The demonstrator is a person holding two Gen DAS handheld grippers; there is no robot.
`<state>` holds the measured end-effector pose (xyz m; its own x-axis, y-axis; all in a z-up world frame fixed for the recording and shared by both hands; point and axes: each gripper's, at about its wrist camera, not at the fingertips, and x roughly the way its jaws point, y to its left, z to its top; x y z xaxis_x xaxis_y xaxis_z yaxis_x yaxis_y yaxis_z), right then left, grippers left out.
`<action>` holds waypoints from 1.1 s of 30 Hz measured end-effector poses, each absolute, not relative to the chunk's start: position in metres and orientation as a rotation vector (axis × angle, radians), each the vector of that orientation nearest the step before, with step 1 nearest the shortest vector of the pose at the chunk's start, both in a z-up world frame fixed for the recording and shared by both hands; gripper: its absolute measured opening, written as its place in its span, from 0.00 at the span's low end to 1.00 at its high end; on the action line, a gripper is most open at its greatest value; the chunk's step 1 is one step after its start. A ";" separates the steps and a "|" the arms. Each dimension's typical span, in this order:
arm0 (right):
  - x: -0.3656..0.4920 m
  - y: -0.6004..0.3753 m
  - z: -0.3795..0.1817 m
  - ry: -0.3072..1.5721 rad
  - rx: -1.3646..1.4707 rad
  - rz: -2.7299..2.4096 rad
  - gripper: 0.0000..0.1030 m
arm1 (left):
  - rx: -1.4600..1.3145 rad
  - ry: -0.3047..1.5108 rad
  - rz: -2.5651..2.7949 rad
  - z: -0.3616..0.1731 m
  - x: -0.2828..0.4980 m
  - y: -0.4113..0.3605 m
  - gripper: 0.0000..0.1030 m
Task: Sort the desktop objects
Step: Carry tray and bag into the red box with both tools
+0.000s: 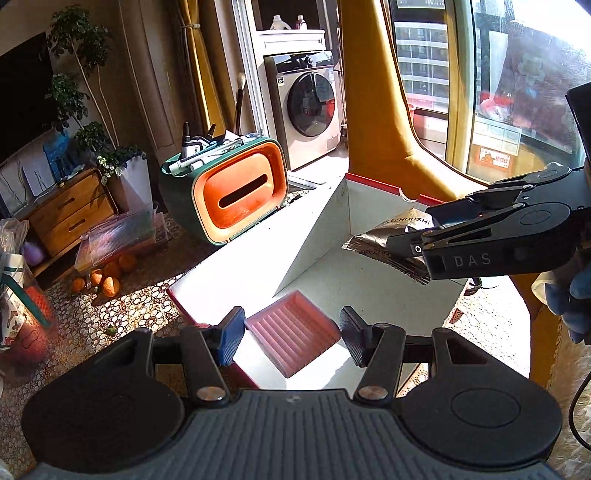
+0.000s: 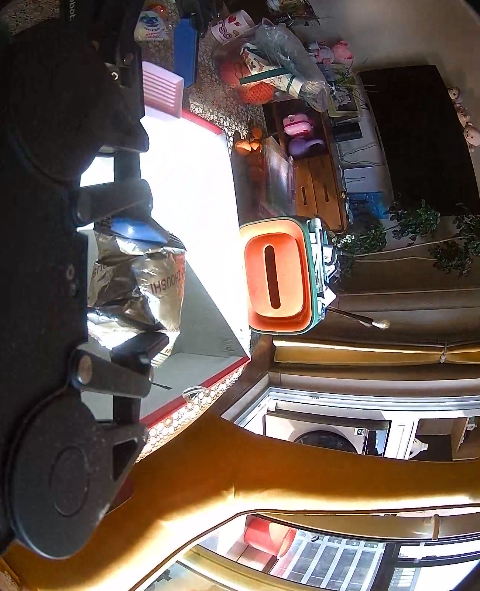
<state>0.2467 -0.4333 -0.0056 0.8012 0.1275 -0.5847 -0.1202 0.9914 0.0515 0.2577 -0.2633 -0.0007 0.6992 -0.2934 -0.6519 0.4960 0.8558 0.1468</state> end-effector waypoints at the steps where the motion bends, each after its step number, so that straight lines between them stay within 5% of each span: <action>1: 0.250 -0.433 -0.008 0.635 0.007 0.134 0.51 | 0.333 0.674 -0.452 -0.003 0.263 -0.266 0.54; 33: 0.308 -0.435 -0.068 0.967 -0.215 0.309 0.51 | 0.524 1.161 -0.573 -0.081 0.370 -0.324 0.54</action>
<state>0.3076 -0.4348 -0.0683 0.5293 0.1618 -0.8329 -0.3515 0.9353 -0.0417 0.3697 -0.3242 -0.0811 0.2900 -0.1461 -0.9458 0.6619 0.7444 0.0880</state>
